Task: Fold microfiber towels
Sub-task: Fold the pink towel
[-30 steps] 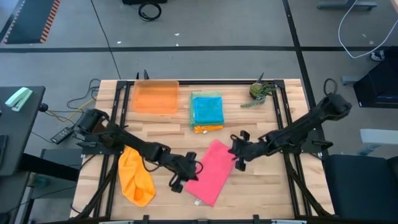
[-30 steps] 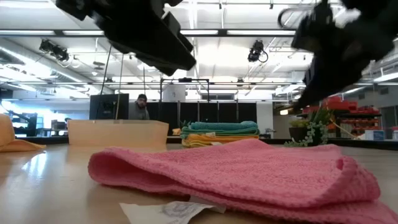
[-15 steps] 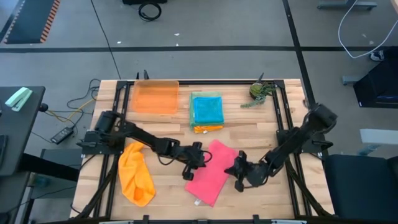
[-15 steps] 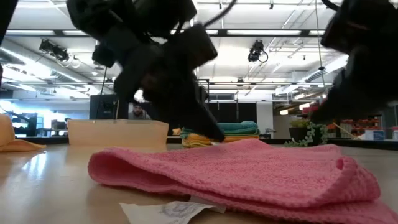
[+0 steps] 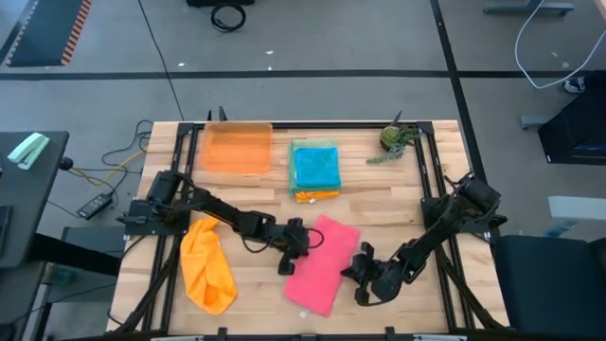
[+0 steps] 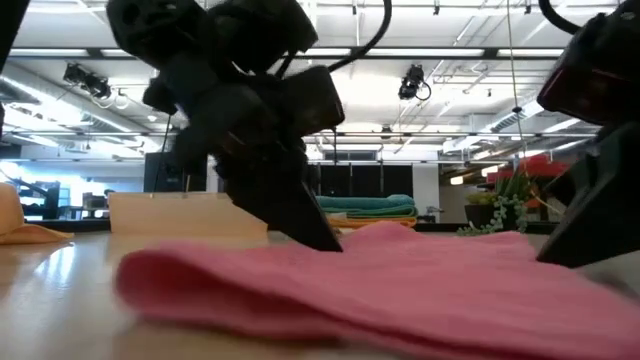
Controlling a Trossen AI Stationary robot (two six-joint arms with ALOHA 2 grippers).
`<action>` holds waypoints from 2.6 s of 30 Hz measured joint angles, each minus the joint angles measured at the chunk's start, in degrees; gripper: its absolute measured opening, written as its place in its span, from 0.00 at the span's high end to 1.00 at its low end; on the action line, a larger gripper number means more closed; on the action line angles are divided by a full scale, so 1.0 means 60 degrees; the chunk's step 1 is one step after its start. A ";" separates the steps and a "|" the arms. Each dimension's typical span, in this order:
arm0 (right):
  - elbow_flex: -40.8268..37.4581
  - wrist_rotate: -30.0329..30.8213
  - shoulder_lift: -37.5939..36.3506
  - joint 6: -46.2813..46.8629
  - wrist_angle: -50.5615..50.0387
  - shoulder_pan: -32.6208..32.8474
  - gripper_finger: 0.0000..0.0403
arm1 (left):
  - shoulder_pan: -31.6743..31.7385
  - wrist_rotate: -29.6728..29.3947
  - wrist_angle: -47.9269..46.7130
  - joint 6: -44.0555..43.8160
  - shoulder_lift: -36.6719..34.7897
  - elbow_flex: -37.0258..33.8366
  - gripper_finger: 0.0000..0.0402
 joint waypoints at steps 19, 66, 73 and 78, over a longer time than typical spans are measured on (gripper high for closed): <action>-0.0011 0.0339 -0.2314 -0.0435 -0.3411 0.0697 0.99 | -0.0136 0.0321 0.1049 0.0467 -0.0444 0.0736 0.91; -0.2988 -0.2335 -0.2189 -0.4323 0.2565 -0.4416 0.99 | 0.0697 -0.1179 0.0429 0.0358 -0.0371 -0.0582 0.90; -0.2991 -0.2335 -0.2189 -0.4319 0.2430 -0.4529 0.99 | 0.0697 -0.1179 0.2267 0.0235 -0.0378 -0.1533 0.90; -0.2991 -0.2325 -0.2189 -0.4103 0.2092 -0.4611 0.99 | 0.0693 -0.1186 0.2562 0.0179 -0.0389 -0.1846 0.89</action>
